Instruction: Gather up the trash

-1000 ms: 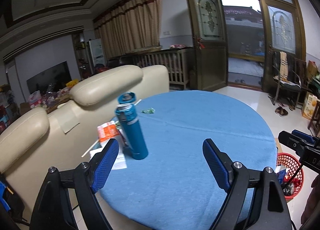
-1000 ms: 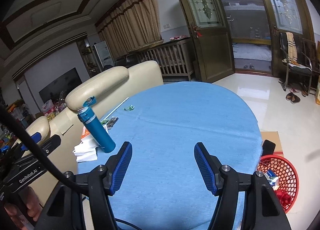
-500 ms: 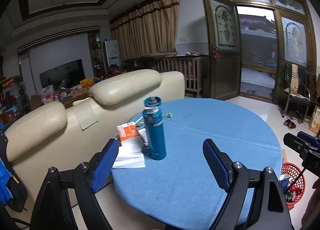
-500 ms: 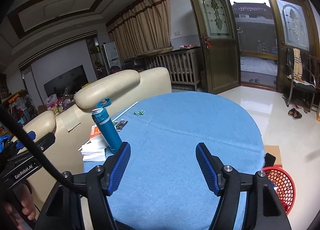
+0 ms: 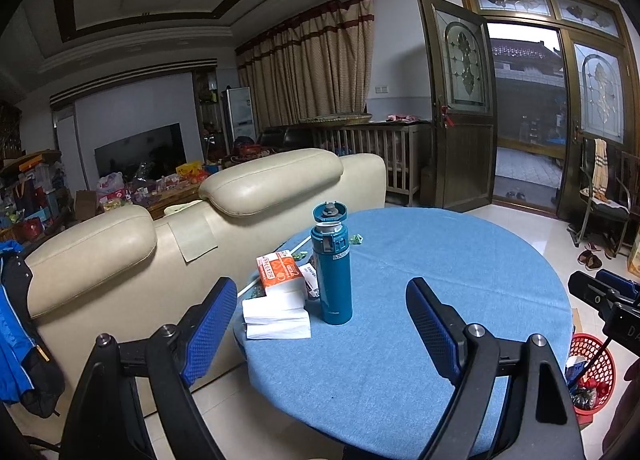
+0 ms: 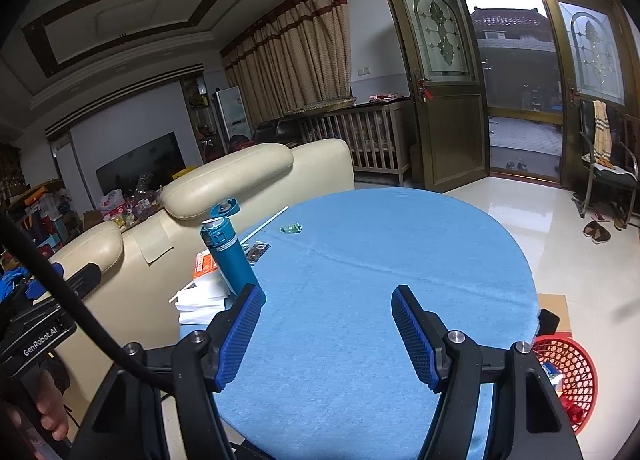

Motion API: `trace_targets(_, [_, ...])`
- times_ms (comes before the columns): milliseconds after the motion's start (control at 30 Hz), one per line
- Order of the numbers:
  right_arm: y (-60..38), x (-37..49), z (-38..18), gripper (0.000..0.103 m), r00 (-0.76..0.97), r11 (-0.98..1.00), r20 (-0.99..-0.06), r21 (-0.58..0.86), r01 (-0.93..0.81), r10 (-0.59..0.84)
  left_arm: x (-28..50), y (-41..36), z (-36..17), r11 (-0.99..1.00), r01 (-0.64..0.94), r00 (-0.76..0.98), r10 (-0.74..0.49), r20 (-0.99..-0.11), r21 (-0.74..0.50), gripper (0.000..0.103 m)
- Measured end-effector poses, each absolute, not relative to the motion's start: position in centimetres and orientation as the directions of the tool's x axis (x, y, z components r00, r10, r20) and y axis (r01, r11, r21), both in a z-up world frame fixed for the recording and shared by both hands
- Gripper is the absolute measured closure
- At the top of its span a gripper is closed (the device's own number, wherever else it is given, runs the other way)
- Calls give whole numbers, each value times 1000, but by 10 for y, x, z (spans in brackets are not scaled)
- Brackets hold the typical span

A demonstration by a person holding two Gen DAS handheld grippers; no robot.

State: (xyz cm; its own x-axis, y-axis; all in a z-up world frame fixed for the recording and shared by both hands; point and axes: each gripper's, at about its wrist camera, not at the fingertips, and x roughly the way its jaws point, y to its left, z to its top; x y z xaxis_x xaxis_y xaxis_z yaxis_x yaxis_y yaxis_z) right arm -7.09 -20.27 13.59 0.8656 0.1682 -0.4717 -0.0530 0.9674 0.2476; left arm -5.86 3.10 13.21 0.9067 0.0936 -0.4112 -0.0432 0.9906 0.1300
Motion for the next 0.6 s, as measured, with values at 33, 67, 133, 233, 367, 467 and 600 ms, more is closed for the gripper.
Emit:
trace_targets(33, [-203, -71, 136, 32, 866, 967, -471, 249, -52, 168, -60, 31, 132, 991, -43, 907, 93, -410, 129, 16])
trace_targets(67, [-203, -72, 136, 32, 867, 967, -469, 250, -51, 167, -60, 31, 132, 991, -43, 908, 92, -408, 128, 16])
trace_targets(133, [-204, -73, 136, 32, 869, 967, -467, 250, -48, 163, -62, 30, 132, 990, -40, 911, 91, -402, 132, 16])
trace_targets(233, [-207, -74, 136, 32, 871, 968, -465, 247, -43, 158, -65, 27, 132, 989, -41, 914, 94, -394, 142, 16])
trace_targets(367, [-207, -76, 134, 32, 872, 971, -468, 239, -33, 145, -68, 25, 133, 988, -38, 917, 94, -387, 150, 16])
trace_targets(467, [-207, -78, 132, 32, 872, 972, -469, 233, -30, 140, -70, 24, 133, 987, -39, 920, 97, -379, 159, 16])
trace_targets(600, [-208, -81, 132, 32, 875, 972, -464, 232, -30, 137, -73, 23, 133, 986, -37, 923, 96, -373, 162, 16])
